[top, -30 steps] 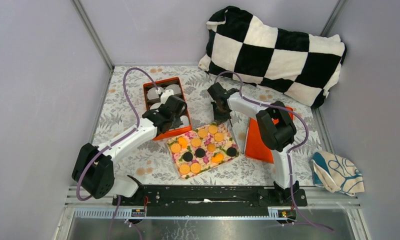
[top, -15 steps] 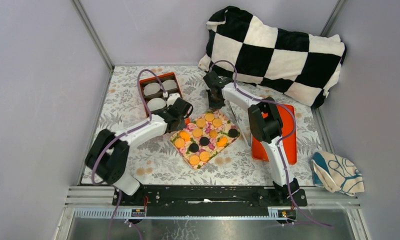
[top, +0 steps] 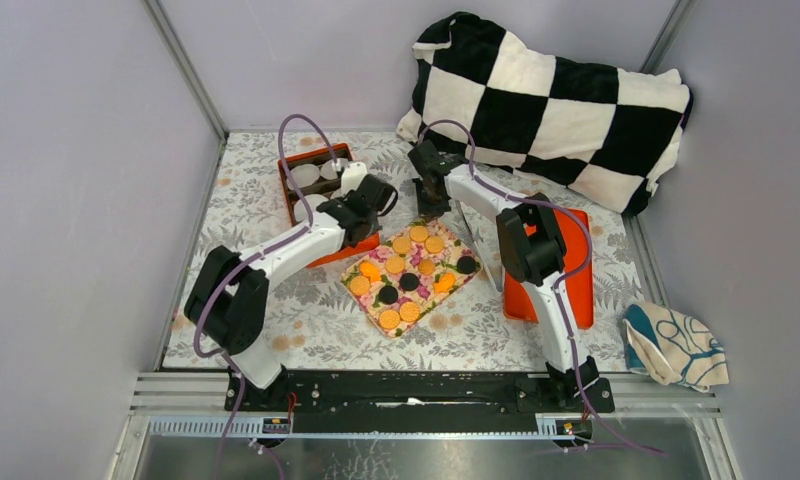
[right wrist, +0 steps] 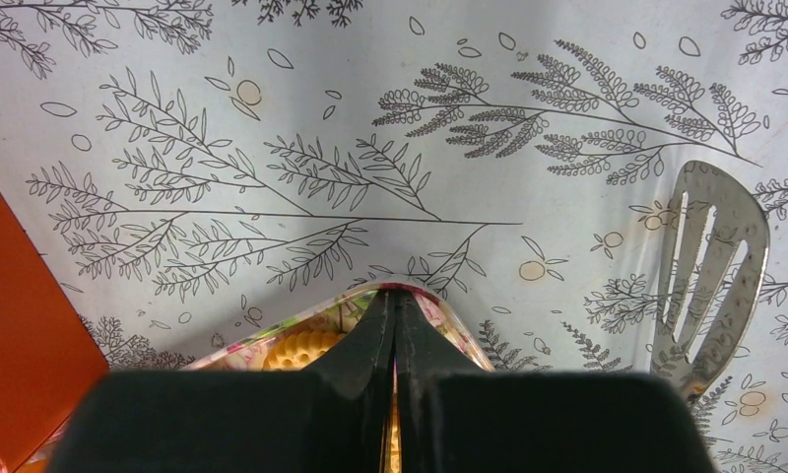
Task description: Pack the cookies
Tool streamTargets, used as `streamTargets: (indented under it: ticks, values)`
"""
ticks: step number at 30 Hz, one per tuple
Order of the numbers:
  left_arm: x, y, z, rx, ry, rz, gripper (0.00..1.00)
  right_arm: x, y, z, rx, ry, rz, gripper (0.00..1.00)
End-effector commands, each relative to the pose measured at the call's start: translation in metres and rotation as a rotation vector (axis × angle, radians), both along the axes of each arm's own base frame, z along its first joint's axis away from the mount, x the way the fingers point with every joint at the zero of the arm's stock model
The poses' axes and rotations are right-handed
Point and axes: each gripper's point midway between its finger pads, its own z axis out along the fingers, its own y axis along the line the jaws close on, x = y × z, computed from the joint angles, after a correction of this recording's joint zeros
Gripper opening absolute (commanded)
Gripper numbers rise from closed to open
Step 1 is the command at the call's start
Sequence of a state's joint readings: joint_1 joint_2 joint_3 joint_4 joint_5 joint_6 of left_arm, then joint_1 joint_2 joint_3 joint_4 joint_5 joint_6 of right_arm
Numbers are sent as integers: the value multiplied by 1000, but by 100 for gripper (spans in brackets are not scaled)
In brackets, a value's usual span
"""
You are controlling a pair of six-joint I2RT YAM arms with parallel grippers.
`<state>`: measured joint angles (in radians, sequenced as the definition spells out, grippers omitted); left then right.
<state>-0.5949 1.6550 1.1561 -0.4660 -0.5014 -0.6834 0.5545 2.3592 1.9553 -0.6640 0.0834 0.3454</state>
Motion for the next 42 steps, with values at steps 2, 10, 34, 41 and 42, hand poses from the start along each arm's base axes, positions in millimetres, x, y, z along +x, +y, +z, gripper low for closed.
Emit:
streamTargets:
  ticks: [2,10,34,41,42]
  values:
    - [26,-2,0,69,-32,33,1,-15,-12,-53,-56,105,11,0]
    - [33,4,-37,133,40,42,0,-10,-12,-49,-60,94,12,0]
    - [-122,5,-75,-120,262,-52,0,28,34,-41,131,73,58,1]
    - [-127,-12,-70,-147,251,-108,0,21,71,-30,219,64,142,2]
    - [-127,-15,-68,-150,248,-117,0,19,80,-28,229,61,160,2]
